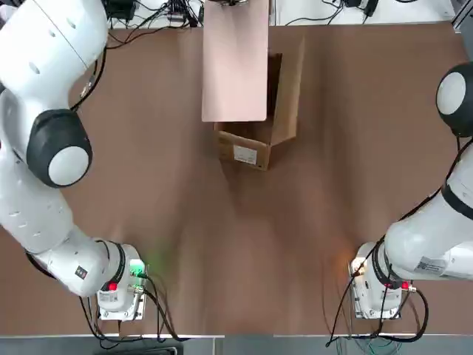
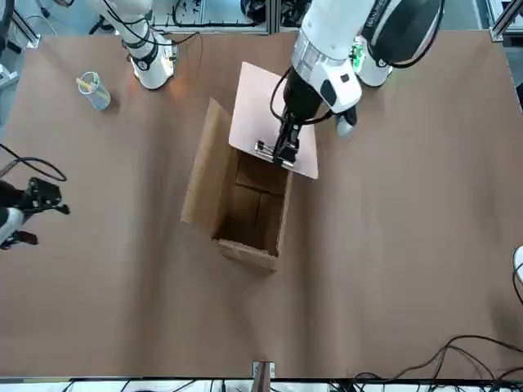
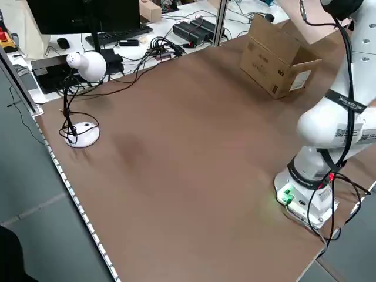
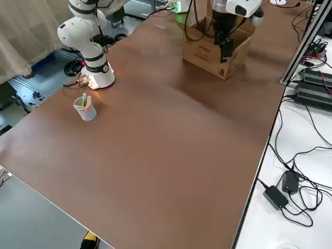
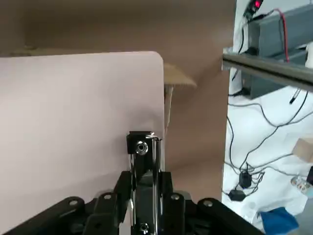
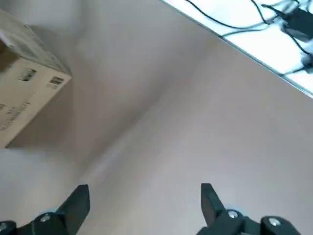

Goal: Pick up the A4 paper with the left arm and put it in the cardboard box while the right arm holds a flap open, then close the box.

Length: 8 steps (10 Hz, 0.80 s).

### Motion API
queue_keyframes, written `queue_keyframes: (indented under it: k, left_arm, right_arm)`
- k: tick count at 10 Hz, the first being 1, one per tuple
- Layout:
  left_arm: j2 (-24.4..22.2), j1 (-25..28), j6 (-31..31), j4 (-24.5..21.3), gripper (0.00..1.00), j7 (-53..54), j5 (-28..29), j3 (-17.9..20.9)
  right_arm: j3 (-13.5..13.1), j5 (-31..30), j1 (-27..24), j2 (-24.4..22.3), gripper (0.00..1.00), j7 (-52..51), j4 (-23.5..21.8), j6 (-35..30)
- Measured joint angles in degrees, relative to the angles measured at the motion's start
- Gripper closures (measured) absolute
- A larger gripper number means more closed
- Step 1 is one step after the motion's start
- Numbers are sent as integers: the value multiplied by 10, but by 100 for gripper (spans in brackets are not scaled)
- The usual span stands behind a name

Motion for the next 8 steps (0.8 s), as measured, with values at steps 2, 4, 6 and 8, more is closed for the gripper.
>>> queue_keyframes:
  k: [2, 4, 6, 8]
  left_arm:
    - [10, -14, 18, 0, 70, -4, -10, 0]
    - [15, -19, 33, 0, 70, -8, -10, 0]
    - [28, -18, 60, 1, 70, -8, -10, 4]
    - [52, -21, 86, 1, 70, -3, -10, 20]
  right_arm:
    - [-1, -32, -2, 0, 0, 96, -2, 20]
    - [-2, -34, -2, 0, 0, 225, -5, 21]
    - [-3, -35, -2, 0, 0, 308, -7, 21]
    - [-7, -38, -3, 0, 0, 383, -10, 18]
